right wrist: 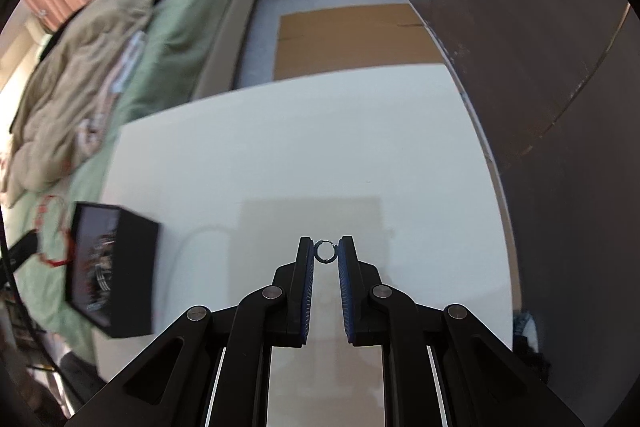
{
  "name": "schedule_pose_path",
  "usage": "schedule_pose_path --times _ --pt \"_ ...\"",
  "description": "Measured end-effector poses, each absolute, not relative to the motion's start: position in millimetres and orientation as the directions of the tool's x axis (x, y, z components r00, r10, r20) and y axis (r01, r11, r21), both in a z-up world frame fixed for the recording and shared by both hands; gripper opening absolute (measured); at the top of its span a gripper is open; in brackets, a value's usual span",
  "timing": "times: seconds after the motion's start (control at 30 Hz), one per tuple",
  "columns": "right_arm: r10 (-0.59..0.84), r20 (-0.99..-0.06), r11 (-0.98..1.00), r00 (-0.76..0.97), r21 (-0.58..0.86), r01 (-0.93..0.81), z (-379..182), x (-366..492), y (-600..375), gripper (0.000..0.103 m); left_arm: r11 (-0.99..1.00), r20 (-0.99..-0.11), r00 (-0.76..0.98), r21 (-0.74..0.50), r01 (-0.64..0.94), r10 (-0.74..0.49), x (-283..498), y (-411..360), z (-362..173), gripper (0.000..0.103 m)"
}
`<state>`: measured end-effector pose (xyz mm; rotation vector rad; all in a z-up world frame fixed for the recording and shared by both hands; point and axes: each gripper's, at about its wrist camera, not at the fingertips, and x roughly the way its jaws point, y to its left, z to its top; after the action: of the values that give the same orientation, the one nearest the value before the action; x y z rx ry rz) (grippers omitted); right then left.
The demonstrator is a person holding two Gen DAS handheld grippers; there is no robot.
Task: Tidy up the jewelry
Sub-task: 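Carry the red cord bracelet into the box with left tool while right tool grasps silver ring, then drop the small silver ring into the black box with the right tool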
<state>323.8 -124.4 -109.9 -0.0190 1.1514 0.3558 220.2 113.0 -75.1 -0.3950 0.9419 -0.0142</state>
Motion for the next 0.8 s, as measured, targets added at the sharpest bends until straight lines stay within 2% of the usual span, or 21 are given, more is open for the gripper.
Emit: schedule_pose_path --times 0.23,0.27,0.3,0.33,0.37,0.4,0.8 --pt "0.383 -0.85 0.896 0.361 0.246 -0.369 -79.5 293.8 -99.4 0.014 0.901 -0.805 0.554 -0.38 -0.207 -0.212 223.4 125.4 -92.0 0.009" --pt "0.395 -0.845 0.889 0.361 0.253 -0.381 -76.2 291.3 -94.9 0.014 0.902 -0.805 0.555 -0.38 -0.206 -0.212 221.7 126.6 -91.8 0.017" --pt "0.411 -0.837 0.88 0.361 0.261 -0.397 -70.9 287.4 -88.0 0.014 0.902 -0.801 0.561 -0.379 -0.206 -0.208 218.8 128.1 -90.3 0.033" --pt "0.422 -0.831 0.873 0.362 0.266 -0.408 -68.2 284.4 -83.7 0.014 0.902 -0.797 0.569 -0.378 -0.207 -0.203 215.8 129.6 -88.4 0.042" --pt "0.439 -0.824 0.863 0.358 0.277 -0.422 -64.8 281.7 -77.2 0.014 0.902 -0.788 0.584 -0.377 -0.211 -0.194 211.1 132.4 -85.3 0.057" --pt "0.448 -0.82 0.858 0.356 0.282 -0.429 -64.0 282.2 -73.0 0.014 0.901 -0.778 0.602 -0.377 -0.214 -0.182 206.1 135.3 -81.6 0.063" --pt "0.543 -0.784 0.78 0.3 0.339 -0.526 -53.6 267.7 -10.3 0.014 0.897 -0.749 0.65 -0.367 -0.246 -0.128 169.3 174.7 -59.3 0.064"
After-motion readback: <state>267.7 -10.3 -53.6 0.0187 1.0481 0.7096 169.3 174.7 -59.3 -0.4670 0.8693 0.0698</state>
